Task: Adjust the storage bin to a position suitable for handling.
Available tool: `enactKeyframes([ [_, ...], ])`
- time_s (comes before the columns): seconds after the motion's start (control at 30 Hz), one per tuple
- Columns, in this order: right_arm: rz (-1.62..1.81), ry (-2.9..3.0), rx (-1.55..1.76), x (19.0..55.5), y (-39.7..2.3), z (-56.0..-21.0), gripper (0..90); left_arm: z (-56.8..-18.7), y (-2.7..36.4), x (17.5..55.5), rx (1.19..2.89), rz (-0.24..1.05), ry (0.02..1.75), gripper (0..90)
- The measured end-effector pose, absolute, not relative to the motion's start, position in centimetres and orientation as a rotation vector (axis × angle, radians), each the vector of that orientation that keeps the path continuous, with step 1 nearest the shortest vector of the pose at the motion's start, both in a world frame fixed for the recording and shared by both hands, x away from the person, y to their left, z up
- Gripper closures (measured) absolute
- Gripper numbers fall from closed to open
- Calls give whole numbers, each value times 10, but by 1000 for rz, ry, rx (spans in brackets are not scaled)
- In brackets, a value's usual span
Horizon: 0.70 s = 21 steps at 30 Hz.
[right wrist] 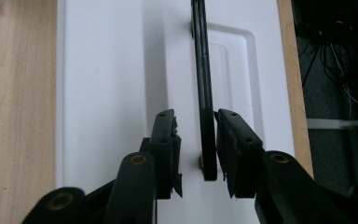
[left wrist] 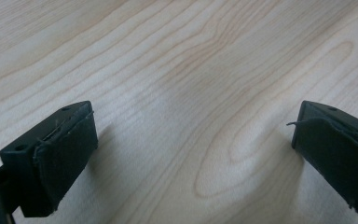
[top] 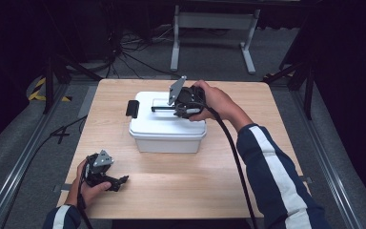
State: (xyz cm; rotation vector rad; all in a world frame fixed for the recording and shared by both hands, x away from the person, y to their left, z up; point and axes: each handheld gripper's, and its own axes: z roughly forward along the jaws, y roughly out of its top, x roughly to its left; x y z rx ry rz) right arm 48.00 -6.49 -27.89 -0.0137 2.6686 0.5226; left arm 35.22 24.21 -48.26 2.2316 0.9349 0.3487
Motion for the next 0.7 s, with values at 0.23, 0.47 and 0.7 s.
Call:
enactKeyframes([
  [0.23,491,2666,-45,485,-52,-283,828,-483,246,348,2228,355,936,6],
  [0.47,474,2663,-68,488,-51,-281,850,-483,247,347,2237,365,930,5],
  [0.7,503,2664,-77,488,-53,-279,851,-483,247,347,2237,365,930,5],
])
